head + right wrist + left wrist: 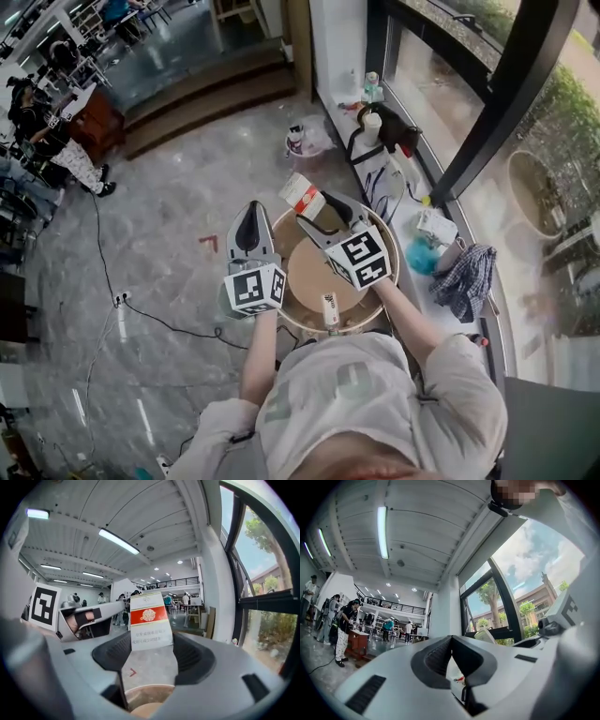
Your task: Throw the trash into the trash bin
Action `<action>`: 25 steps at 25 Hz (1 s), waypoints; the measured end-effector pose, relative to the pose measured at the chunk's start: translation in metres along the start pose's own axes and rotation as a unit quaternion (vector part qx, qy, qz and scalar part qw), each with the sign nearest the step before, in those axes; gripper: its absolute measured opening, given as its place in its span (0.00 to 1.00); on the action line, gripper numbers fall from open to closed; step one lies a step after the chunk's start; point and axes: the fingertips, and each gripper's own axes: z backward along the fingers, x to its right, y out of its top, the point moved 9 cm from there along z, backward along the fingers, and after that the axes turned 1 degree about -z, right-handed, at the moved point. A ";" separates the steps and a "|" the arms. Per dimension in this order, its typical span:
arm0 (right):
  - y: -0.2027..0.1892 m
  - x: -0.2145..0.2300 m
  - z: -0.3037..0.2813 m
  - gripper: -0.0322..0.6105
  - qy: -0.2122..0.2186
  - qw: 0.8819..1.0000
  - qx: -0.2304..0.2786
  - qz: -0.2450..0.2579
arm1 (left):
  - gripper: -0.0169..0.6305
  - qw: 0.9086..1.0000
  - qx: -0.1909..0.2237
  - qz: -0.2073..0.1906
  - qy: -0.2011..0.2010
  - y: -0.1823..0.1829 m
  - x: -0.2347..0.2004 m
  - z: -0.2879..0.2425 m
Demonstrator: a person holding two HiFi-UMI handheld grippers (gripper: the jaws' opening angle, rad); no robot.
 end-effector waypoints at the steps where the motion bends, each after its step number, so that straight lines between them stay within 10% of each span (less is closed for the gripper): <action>1: 0.002 -0.002 0.001 0.49 0.001 1.000 0.003 -0.002 | 0.05 1.000 0.001 0.000 0.001 0.001 -0.001 0.000; 16: 0.005 -0.016 -0.023 0.49 0.019 1.000 -0.005 0.009 | 0.05 1.000 0.007 -0.002 0.019 0.007 -0.024 0.005; 25: -0.008 -0.061 -0.077 0.49 0.114 0.992 -0.039 0.031 | 0.05 0.993 0.005 -0.004 0.121 -0.008 -0.073 0.054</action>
